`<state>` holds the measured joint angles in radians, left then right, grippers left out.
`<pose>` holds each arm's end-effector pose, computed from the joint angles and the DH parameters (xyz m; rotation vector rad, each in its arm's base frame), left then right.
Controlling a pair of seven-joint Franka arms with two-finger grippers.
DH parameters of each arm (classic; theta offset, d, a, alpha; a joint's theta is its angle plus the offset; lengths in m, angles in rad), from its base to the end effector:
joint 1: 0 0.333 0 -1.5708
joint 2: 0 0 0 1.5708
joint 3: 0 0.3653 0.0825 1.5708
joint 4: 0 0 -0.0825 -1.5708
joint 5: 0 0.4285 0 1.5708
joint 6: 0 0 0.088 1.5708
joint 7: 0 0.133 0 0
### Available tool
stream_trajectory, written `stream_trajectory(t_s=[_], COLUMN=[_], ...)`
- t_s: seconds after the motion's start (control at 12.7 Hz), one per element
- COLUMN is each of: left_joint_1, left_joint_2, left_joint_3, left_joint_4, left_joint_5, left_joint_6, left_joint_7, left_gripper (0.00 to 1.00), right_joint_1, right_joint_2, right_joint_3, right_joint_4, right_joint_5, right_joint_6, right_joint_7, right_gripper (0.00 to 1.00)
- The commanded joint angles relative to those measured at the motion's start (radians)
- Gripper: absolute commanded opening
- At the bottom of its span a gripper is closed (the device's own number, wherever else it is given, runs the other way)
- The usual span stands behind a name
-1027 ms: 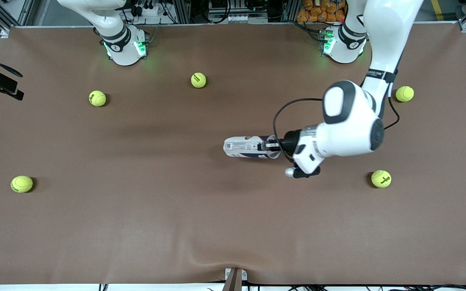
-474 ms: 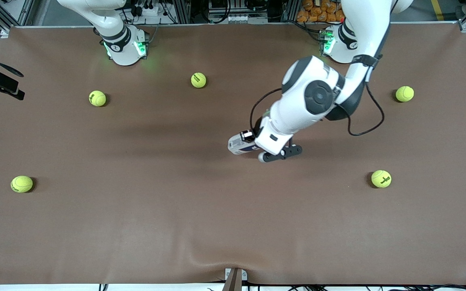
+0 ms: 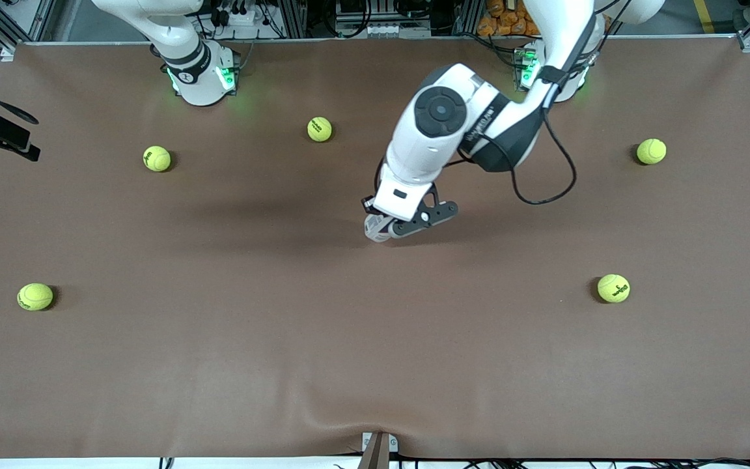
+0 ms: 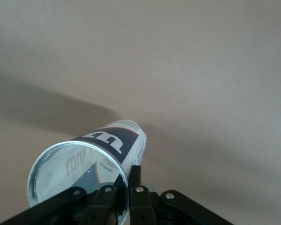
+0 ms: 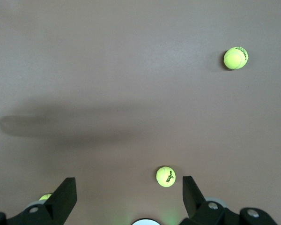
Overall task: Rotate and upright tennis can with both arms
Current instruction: 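Rotate the can upright with the left gripper and lower it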
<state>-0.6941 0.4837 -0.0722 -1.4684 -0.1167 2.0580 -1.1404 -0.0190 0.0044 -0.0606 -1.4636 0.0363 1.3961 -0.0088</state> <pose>0.5571 -0.5359 0.4138 2.9037 0.6392 -0.0769 0.5787 -0.0407 0.6851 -3.0992 0.1020 0.1090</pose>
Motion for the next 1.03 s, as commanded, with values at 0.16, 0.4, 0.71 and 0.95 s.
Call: stream_trajectory(t_s=[0.16,0.4,0.71,0.95], left_joint_1=[-0.062,-0.090,-0.105,-0.110], left_joint_2=[0.068,0.108,0.125,0.145], left_joint_3=[0.014,0.015,0.015,0.015], left_joint_4=[0.065,0.088,0.088,0.099], left_joint_5=[0.107,0.150,0.195,0.196], left_joint_6=[-0.004,-0.004,-0.006,-0.004], left_joint_7=[-0.128,-0.179,-0.213,-0.213], left_gripper=[0.00,0.00,0.00,0.31], right_joint_1=[0.005,0.002,0.004,0.001], right_joint_2=[-0.007,-0.008,-0.006,-0.006], right_joint_3=[0.012,0.010,0.010,0.010], right_joint_4=[-0.004,-0.004,-0.003,0.003], right_joint_5=[-0.019,-0.019,-0.019,-0.022], right_joint_6=[-0.017,-0.017,-0.012,-0.011], right_joint_7=[-0.011,-0.010,-0.008,-0.008], right_gripper=[1.00,1.00,1.00,1.00])
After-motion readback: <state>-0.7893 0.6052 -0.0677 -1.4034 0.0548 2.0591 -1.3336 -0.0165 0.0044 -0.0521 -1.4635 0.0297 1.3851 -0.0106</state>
